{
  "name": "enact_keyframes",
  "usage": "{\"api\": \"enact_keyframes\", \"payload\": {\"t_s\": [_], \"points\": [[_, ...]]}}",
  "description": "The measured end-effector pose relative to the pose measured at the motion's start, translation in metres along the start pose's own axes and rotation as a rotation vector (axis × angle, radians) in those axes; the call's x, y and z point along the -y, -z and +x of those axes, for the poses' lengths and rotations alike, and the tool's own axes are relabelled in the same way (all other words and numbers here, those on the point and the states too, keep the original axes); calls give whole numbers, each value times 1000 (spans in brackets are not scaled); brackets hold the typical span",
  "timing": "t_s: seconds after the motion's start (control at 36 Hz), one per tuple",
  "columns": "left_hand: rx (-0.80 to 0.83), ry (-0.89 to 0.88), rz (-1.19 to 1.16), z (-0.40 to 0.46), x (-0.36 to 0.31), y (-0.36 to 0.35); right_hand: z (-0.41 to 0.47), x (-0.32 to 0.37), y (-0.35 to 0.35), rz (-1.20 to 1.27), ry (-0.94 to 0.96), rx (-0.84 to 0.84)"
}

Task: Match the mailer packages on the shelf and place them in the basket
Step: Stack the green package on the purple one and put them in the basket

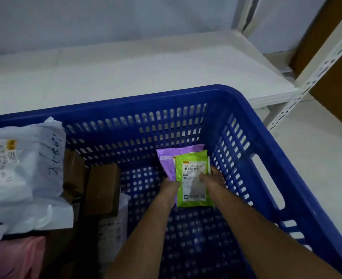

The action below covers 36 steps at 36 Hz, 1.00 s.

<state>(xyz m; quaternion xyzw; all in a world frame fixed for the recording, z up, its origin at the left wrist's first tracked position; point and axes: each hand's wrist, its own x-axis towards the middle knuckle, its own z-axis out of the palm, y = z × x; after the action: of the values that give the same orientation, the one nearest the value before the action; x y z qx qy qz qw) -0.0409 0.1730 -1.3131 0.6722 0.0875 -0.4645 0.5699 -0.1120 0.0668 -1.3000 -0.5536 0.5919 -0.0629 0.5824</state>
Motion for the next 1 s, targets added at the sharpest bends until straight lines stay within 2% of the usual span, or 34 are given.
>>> {"api": "enact_keyframes", "payload": {"t_s": [0.11, 0.22, 0.31, 0.42, 0.58, 0.81, 1.0], "points": [[14, 16, 25, 6, -4, 2, 1, -3, -2, -36, 41, 34], [60, 42, 19, 7, -6, 8, 1, -9, 1, -523, 285, 97], [57, 58, 6, 10, 0, 13, 3, -15, 0, -785, 390, 4], [-31, 33, 44, 7, 1, 18, -5, -12, -9, -978, 335, -130], [-88, 24, 195, -16, -12, 32, -28, 2, -1, -989, 324, -128], [-156, -36, 394, -94, -63, 37, -86, 47, 34, -985, 368, -12], [-235, -97, 471, -174, -115, 59, -159, 97, 77, -993, 420, -65]]}}
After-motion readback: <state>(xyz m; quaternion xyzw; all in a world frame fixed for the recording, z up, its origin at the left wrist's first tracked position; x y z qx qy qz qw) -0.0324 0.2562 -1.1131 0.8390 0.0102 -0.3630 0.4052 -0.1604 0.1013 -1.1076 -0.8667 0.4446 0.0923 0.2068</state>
